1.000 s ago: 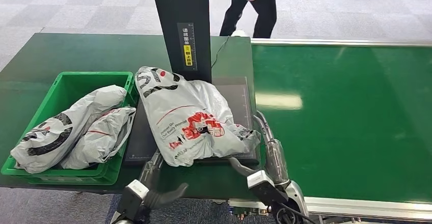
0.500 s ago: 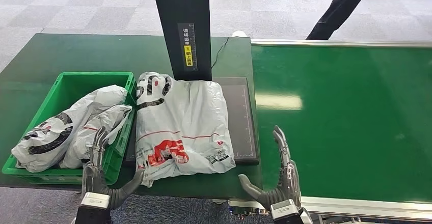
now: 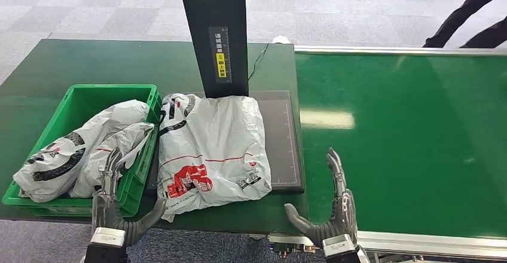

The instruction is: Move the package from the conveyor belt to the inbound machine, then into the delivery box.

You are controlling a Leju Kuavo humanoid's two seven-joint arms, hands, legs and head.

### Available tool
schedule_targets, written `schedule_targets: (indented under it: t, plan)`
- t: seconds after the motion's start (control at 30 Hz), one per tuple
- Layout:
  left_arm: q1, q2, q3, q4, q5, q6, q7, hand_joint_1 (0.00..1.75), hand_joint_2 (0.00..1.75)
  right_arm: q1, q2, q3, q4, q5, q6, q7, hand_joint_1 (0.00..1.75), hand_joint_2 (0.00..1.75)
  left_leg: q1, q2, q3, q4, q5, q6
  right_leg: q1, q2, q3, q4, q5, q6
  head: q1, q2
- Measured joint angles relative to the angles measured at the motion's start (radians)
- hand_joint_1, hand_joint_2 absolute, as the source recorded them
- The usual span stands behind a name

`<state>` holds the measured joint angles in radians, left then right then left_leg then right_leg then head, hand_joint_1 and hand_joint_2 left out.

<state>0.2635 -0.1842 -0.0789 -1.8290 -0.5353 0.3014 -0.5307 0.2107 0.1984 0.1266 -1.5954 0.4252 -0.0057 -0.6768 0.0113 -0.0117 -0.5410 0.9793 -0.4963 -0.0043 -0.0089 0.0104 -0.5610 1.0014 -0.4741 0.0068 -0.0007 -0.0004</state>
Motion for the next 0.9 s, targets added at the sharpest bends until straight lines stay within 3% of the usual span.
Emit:
schedule_targets:
  t: [0.2,0.37,0.57,0.9]
  plan:
    - [-0.022,0.001,-0.002,-0.007,-0.053,0.028,0.011,0.00,1.75,0.012,0.011,-0.003,-0.014,0.012,0.000,0.000,0.00,1.75,0.000,0.000,0.000,0.000,0.000,0.000,0.000,0.000,0.000,0.000,0.000,0.000,0.000,0.000]
    - [-0.122,0.007,-0.073,0.059,-0.207,0.004,0.107,0.00,1.75,0.000,0.021,-0.009,-0.016,0.020,0.019,-0.005,0.00,1.75,0.000,0.000,0.001,0.000,0.000,0.000,0.000,0.000,0.001,0.000,0.000,0.000,0.000,0.000]
    - [-0.315,0.014,-0.184,0.313,-0.261,-0.059,0.181,0.00,1.75,-0.027,0.024,-0.014,-0.015,0.004,0.046,-0.018,0.00,1.75,-0.001,0.000,0.002,0.001,0.001,0.001,0.000,0.000,0.002,0.000,0.002,0.001,0.000,0.000]
    - [-0.563,-0.023,-0.292,0.760,-0.201,-0.125,0.147,0.00,1.75,-0.100,0.022,-0.016,0.028,-0.007,0.057,-0.019,0.00,1.75,0.000,0.000,0.001,0.001,0.001,0.001,0.000,0.000,0.001,0.000,0.002,0.001,0.000,0.000]
